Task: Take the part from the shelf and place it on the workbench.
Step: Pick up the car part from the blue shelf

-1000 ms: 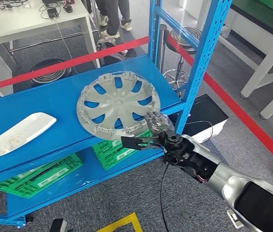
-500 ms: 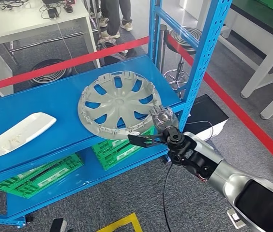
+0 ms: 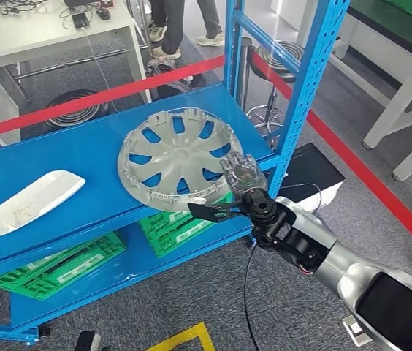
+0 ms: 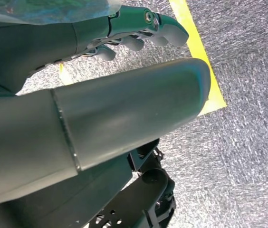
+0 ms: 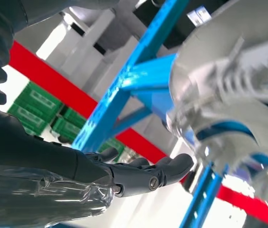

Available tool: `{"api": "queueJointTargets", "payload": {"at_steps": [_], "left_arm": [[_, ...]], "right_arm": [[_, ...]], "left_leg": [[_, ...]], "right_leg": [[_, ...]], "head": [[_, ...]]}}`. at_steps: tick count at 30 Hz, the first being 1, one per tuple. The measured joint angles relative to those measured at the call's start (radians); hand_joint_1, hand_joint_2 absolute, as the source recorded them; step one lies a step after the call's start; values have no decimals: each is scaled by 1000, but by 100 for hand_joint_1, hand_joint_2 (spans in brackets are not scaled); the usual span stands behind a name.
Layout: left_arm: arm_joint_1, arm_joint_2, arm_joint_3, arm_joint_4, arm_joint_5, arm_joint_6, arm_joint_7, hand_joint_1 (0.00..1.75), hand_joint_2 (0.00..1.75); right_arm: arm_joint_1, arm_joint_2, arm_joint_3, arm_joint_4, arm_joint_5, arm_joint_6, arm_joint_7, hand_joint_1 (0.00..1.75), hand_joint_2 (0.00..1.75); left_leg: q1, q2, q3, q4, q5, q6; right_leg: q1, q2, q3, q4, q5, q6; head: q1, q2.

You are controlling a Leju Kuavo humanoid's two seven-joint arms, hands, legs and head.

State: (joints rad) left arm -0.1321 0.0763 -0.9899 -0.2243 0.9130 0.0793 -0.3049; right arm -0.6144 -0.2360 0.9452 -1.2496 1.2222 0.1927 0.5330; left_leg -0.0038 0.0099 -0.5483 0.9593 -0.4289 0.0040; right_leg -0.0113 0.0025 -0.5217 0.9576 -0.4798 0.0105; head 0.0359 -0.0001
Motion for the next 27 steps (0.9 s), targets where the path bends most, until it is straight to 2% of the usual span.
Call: {"api": "queueJointTargets", "payload": {"at_steps": [12, 27], "left_arm": [[1, 0, 0, 0, 4, 0, -10, 0, 0], [2, 0, 0, 0, 4, 0, -10, 0, 0]], "right_arm": [[-8, 0, 0, -127, 64, -5, -12, 0, 175], [-9, 0, 0, -171, 65, -3, -13, 0, 175]], "left_leg": [[0, 0, 1, 0, 0, 0], [0, 0, 1, 0, 0, 0]], "right_leg": [[0, -1, 1, 0, 0, 0], [0, 0, 1, 0, 0, 0]], "head": [[0, 0], [0, 0]]}}
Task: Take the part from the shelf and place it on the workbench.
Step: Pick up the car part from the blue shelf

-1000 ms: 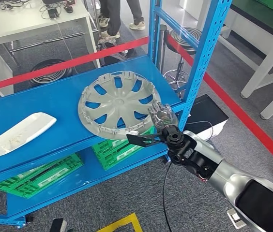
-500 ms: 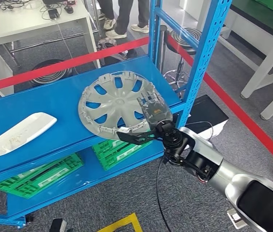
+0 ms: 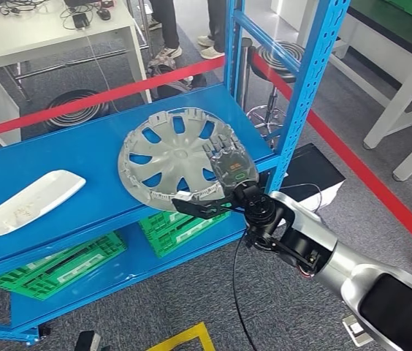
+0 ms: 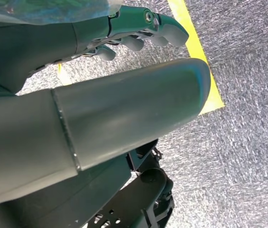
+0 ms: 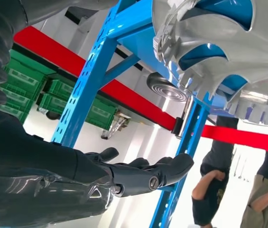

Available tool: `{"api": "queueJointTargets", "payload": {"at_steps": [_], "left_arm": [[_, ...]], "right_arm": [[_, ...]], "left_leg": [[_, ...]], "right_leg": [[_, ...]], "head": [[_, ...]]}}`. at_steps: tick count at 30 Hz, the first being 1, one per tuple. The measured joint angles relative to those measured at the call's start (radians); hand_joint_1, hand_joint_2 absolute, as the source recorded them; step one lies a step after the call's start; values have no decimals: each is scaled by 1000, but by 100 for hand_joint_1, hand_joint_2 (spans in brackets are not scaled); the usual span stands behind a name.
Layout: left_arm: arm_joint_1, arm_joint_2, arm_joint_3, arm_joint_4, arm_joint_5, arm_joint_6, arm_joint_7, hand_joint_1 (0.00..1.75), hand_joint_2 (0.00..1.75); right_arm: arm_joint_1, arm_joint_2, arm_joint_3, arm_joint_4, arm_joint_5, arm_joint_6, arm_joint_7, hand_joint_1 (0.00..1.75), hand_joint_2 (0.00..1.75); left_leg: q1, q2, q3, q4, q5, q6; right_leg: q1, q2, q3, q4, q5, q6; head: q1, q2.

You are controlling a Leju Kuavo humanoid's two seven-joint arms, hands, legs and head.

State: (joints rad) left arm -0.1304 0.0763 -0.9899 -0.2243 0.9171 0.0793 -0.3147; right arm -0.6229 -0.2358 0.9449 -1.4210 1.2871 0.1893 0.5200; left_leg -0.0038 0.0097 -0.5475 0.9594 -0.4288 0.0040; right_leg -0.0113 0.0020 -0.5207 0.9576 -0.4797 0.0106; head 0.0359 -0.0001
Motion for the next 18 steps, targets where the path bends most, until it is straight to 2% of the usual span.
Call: {"api": "queueJointTargets", "payload": {"at_steps": [8, 18], "left_arm": [[-2, 0, 0, 0, -5, 0, 0, 0, 0], [-9, 0, 0, 0, -20, 0, 15, 0, 0]], "right_arm": [[-7, 0, 0, 31, -34, -2, -27, 0, 175], [-21, 22, -1, 234, -130, -94, -104, 0, 175]], "left_leg": [[0, 0, 0, 0, 0, 0], [0, -1, 0, 0, 0, 0]], "right_leg": [[0, 0, 0, 0, 0, 0], [0, -1, 0, 0, 0, 0]], "head": [[0, 0], [0, 0]]}}
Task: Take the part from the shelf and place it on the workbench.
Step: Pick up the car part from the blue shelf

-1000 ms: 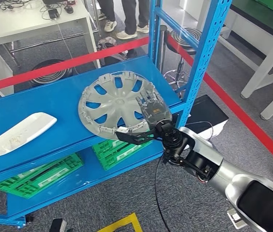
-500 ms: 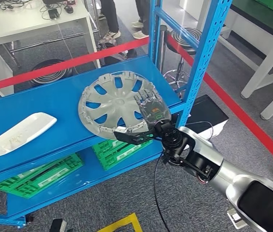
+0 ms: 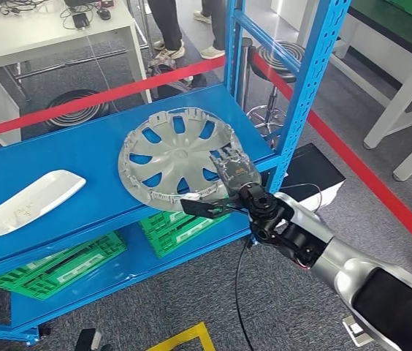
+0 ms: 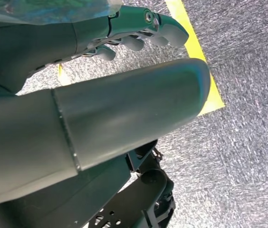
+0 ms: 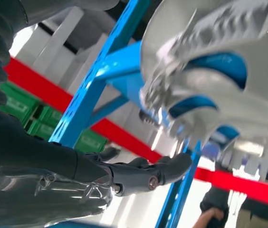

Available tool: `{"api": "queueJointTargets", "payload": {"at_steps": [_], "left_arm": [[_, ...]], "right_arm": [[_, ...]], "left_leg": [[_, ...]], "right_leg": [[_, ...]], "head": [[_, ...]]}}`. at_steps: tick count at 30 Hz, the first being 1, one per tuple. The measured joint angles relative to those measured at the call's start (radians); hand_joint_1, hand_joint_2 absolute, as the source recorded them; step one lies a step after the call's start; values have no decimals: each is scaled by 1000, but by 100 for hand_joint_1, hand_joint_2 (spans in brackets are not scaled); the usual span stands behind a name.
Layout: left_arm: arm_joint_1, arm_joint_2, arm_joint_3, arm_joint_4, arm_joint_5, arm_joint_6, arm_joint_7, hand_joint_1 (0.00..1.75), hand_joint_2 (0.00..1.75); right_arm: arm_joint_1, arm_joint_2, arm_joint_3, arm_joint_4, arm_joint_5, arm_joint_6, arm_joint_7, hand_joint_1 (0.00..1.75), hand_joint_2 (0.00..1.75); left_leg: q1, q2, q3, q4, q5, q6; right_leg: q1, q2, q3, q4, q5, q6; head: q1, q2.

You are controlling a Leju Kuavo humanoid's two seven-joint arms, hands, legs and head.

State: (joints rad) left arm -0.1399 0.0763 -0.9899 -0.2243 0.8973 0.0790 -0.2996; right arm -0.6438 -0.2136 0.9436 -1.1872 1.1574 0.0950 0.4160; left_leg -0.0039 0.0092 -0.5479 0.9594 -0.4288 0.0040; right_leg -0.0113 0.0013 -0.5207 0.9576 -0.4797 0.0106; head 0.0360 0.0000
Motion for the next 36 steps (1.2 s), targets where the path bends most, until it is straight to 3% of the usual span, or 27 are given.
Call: {"api": "queueJointTargets", "payload": {"at_steps": [15, 36], "left_arm": [[-6, -1, 0, 0, -9, -3, 14, 0, 0], [-6, -1, 0, 0, -15, -4, 14, 0, 0]], "right_arm": [[-44, 76, 14, 312, -62, -90, -50, 0, 175], [-88, 108, 54, 416, 29, -108, -19, 0, 175]], "left_leg": [[0, 0, 0, 0, 0, 0], [0, 0, 0, 0, 0, 0]], "right_leg": [[0, 0, 0, 0, 0, 0], [0, -1, 0, 0, 0, 0]], "head": [[0, 0], [0, 0]]}}
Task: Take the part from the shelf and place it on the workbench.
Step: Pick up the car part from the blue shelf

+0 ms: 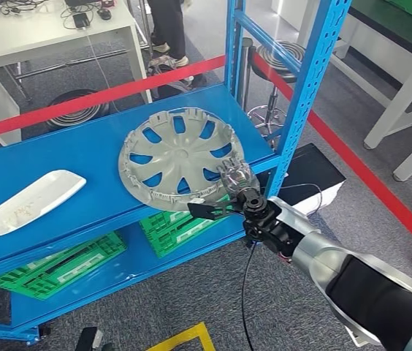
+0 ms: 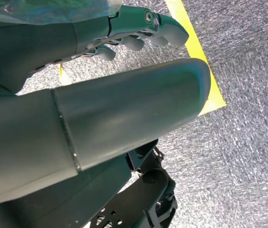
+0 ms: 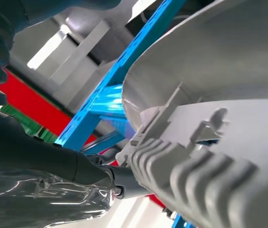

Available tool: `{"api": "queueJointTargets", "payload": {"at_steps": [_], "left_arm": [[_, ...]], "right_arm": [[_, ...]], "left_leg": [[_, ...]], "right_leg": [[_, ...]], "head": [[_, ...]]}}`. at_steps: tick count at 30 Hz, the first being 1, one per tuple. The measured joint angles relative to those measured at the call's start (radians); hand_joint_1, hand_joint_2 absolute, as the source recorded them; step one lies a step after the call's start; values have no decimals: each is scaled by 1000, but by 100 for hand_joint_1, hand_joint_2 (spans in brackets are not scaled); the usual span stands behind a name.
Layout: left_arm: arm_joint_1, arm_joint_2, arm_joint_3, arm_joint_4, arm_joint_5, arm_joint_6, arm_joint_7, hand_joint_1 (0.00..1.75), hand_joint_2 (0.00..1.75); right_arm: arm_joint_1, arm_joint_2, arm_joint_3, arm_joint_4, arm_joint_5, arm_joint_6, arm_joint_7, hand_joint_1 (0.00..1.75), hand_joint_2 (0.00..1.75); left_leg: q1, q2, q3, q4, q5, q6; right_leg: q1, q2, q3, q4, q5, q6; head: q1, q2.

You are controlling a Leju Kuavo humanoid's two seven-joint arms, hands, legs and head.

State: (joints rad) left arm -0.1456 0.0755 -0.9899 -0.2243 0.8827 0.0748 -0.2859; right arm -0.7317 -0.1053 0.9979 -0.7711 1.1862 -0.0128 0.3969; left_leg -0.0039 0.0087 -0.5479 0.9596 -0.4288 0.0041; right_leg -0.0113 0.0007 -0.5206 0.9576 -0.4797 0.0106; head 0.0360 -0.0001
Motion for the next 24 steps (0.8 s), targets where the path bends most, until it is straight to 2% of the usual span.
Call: {"api": "queueJointTargets", "payload": {"at_steps": [6, 15, 24], "left_arm": [[0, 0, 0, 0, 0, 0, -3, 0, 0], [1, 0, 0, 0, 0, 0, -15, 0, 0], [1, 0, 0, 0, -1, 0, -16, 0, 0]], "right_arm": [[-9, 0, 13, -16, 69, 20, 17, 0, 175], [-7, 6, 36, -162, 126, 135, 27, 0, 175], [-4, 6, 39, -237, 129, 150, 27, 0, 175]], "left_leg": [[0, 0, 0, 0, 0, 0], [0, 0, 0, 0, 0, 0], [0, 0, 0, 0, 0, 0]], "right_leg": [[0, 0, 0, 0, 0, 0], [0, 0, 0, 0, 0, 0], [0, 1, 0, 0, 0, 0]], "head": [[0, 0], [0, 0], [0, 0]]}}
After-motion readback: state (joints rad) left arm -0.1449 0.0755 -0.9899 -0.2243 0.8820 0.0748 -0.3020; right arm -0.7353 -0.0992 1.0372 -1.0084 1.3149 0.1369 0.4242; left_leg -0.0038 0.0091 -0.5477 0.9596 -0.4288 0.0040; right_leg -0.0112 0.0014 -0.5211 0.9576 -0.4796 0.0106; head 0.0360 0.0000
